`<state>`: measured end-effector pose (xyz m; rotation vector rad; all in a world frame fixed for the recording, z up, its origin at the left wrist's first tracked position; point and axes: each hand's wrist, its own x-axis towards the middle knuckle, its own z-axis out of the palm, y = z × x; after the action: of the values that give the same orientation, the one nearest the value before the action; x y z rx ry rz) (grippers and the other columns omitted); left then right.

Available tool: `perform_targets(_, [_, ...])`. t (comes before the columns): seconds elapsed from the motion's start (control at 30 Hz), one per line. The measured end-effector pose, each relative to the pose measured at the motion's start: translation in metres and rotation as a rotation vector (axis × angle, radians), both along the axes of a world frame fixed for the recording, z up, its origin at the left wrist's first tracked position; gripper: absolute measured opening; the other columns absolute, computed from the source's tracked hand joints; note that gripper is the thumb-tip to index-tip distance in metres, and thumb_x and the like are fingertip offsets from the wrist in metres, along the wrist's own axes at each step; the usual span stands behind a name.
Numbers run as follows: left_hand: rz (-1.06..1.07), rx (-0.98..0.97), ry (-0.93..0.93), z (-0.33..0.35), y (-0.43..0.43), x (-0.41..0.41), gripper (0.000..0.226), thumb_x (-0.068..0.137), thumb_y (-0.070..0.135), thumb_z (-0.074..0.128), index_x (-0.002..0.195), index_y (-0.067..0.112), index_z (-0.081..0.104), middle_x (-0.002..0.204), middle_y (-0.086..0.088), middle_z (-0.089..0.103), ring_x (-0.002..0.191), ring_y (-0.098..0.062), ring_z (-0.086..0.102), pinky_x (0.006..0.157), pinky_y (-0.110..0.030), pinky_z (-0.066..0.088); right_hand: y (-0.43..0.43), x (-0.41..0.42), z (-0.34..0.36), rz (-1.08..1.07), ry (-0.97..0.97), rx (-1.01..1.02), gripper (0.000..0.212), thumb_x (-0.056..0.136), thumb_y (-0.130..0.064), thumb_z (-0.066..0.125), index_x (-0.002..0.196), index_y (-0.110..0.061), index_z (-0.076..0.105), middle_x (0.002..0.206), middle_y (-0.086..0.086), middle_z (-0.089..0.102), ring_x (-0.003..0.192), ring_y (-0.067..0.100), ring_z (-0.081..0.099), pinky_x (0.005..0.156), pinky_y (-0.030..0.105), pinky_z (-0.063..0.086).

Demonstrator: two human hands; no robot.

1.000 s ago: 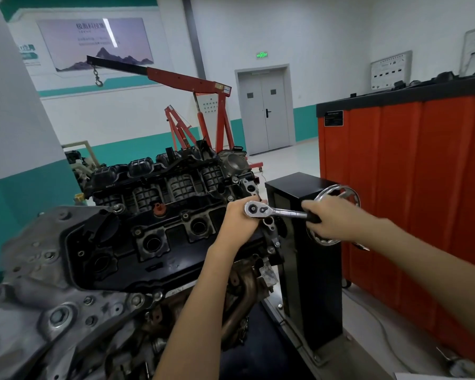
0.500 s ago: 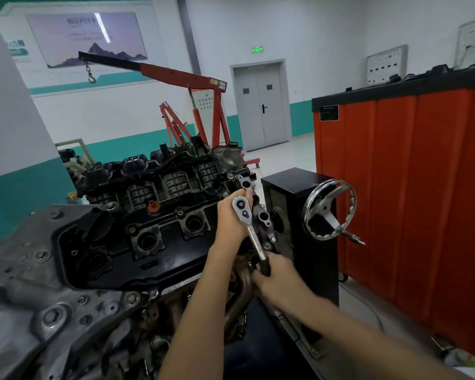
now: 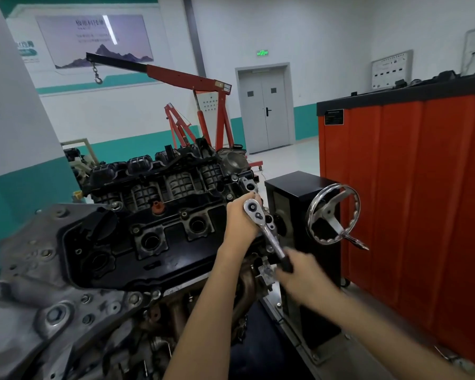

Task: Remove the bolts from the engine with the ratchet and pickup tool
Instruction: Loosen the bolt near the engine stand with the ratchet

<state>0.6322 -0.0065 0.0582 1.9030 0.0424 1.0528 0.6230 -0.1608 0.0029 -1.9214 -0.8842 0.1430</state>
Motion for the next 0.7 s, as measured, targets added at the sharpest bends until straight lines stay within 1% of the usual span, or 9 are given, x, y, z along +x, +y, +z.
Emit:
perform_targets(0.1, [-0.017,-0.024,-0.016,-0.003,-0.005,0.003,0.062,0.091,-0.006,0.051,0.049,0.032,0.027,0.045,0.014,0.028,0.045,-0.001,0.023,0.048,-0.014,0.021,0.031,-0.038,-0.017,-0.003,0.243,0.239,0.020,0.085,-0.008,0.057,0.071,-0.021,0.052,0.053,-0.006,0.052,0.043,0.002,0.046,0.045,0.019,0.037])
perform_targets(0.2, [-0.040,0.000,-0.026,-0.001,-0.003,0.000,0.064,0.086,-0.012,0.050,0.046,0.034,0.033,0.043,0.015,0.032,0.043,0.000,0.027,0.047,-0.007,0.024,0.033,-0.038,-0.012,-0.014,0.197,0.203,0.026,0.083,-0.005,0.057,0.064,-0.022,0.049,0.046,-0.009,0.051,0.042,0.001,0.045,0.044,0.017,0.036])
perform_targets(0.27, [-0.042,0.052,0.019,0.003,0.001,-0.004,0.061,0.085,-0.008,0.052,0.043,0.033,0.035,0.042,0.014,0.033,0.043,-0.002,0.028,0.048,-0.010,0.024,0.012,-0.015,-0.002,0.001,0.055,0.059,0.027,0.082,-0.004,0.057,0.064,-0.023,0.049,0.051,-0.009,0.049,0.046,0.002,0.044,0.045,0.017,0.036])
perform_targets(0.33, [-0.040,0.111,0.090,0.006,0.006,-0.007,0.061,0.088,-0.005,0.055,0.044,0.030,0.031,0.042,0.013,0.033,0.046,-0.003,0.027,0.051,-0.017,0.024,-0.012,0.021,0.015,0.029,-0.130,-0.159,0.013,0.085,-0.009,0.058,0.077,-0.019,0.054,0.065,-0.005,0.053,0.050,0.003,0.051,0.045,0.017,0.040])
perform_targets(0.43, [-0.055,0.220,0.176,0.010,0.011,-0.010,0.058,0.085,-0.011,0.053,0.048,0.028,0.031,0.044,0.012,0.033,0.047,-0.003,0.028,0.052,-0.019,0.022,-0.033,0.069,0.062,-0.048,-0.608,-0.525,0.010,0.090,-0.022,0.055,0.091,-0.019,0.046,0.071,-0.005,0.049,0.066,0.014,0.060,0.052,0.023,0.041])
perform_targets(0.5, [-0.049,0.211,0.160,0.011,0.010,-0.013,0.053,0.086,-0.010,0.052,0.051,0.022,0.029,0.047,0.011,0.030,0.047,-0.004,0.026,0.051,-0.020,0.021,-0.031,0.080,0.083,-0.112,-0.836,-0.588,0.016,0.091,-0.028,0.053,0.090,-0.019,0.039,0.070,-0.005,0.043,0.074,0.022,0.059,0.058,0.027,0.034])
perform_targets(0.53, [-0.026,0.161,0.134,0.011,0.009,-0.013,0.053,0.090,-0.005,0.053,0.051,0.021,0.028,0.047,0.010,0.028,0.048,-0.005,0.025,0.052,-0.021,0.021,-0.027,0.077,0.085,-0.132,-0.855,-0.573,0.016,0.091,-0.028,0.053,0.090,-0.019,0.039,0.071,-0.004,0.044,0.075,0.023,0.058,0.059,0.028,0.034])
perform_targets(0.6, [0.033,0.055,0.090,0.010,0.008,-0.011,0.053,0.095,0.002,0.052,0.052,0.020,0.026,0.045,0.010,0.027,0.048,-0.006,0.023,0.052,-0.023,0.022,-0.020,0.061,0.067,-0.146,-0.726,-0.481,0.015,0.090,-0.025,0.054,0.088,-0.020,0.040,0.073,-0.002,0.049,0.071,0.022,0.058,0.059,0.028,0.038])
perform_targets(0.7, [0.054,-0.013,0.048,0.006,0.004,-0.003,0.060,0.091,-0.005,0.051,0.048,0.028,0.026,0.041,0.013,0.028,0.045,-0.004,0.025,0.047,-0.016,0.023,-0.010,0.018,0.022,-0.114,-0.263,-0.204,0.014,0.088,-0.016,0.058,0.080,-0.019,0.047,0.070,-0.001,0.052,0.059,0.012,0.054,0.051,0.020,0.041])
